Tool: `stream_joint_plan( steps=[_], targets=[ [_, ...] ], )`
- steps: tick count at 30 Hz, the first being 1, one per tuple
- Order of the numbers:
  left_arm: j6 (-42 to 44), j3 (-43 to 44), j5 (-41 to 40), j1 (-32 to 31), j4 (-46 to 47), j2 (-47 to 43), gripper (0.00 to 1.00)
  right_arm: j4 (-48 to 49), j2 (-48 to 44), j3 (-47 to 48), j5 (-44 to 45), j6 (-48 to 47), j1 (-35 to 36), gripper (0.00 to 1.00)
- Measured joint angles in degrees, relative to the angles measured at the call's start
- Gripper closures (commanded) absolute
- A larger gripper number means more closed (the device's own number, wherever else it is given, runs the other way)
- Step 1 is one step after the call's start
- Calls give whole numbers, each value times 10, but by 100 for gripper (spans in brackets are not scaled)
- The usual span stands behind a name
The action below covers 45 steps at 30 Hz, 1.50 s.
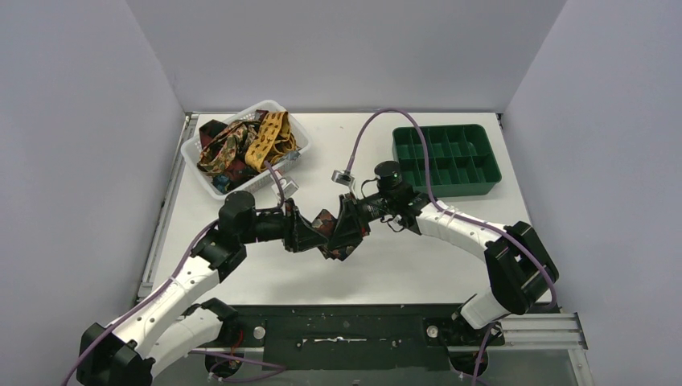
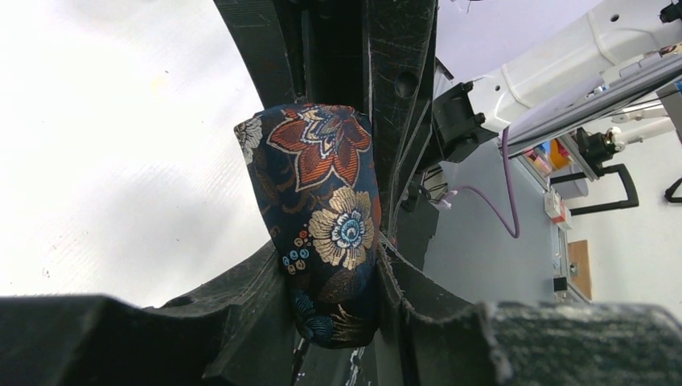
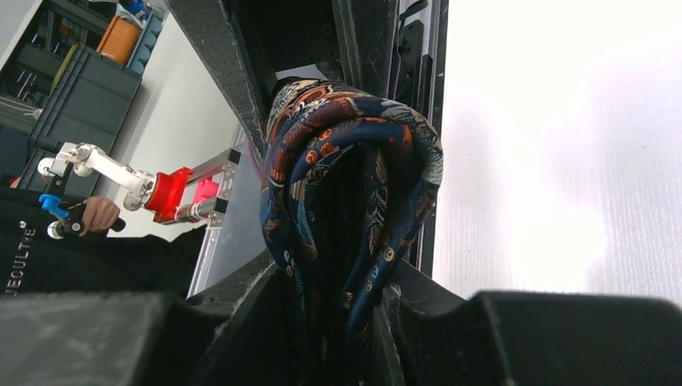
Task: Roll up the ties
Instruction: Place the tie in the storage box.
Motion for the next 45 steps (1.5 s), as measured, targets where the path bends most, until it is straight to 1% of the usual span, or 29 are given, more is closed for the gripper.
stream_joint_plan(
  steps=[2,3,4,10,15,19,22,26,31,34,39,43,45],
  targets=[
    [0,0,-4,-1,-2,-3,65,1,0,0,0,0,0,100],
    [1,0,-8,-2,-4,-5,55,1,0,0,1,0,1,100],
    [2,0,-11,-2,-7,-8,48,2,0,0,2,0,2,100],
    [3,0,-54,-2,-8,-35,20,-16,0,-3,9,-3,7,100],
    [0,2,-96,3,-15,-44,4,-56,0,-3,32,-26,5,100],
    [-3,4,-163,13,-54,-59,3,-103,5,-3,71,-42,-21,100],
    [-13,4,-225,26,-85,-90,3,-131,6,-2,126,-41,-76,100],
    [-20,4,-277,38,-108,-130,3,-193,6,23,219,-52,-146,100],
    [-20,4,-307,40,-142,-140,3,-281,6,100,328,-85,-238,100],
    [-16,4,-318,40,-165,-144,3,-338,23,178,414,-109,-277,100],
    [-5,12,-327,43,-197,-147,3,-383,75,270,525,-117,-298,100],
    [4,23,-331,45,-211,-142,3,-432,134,331,588,-125,-296,100],
    [6,23,-331,46,-214,-142,3,-446,155,341,612,-128,-294,100]
  ],
)
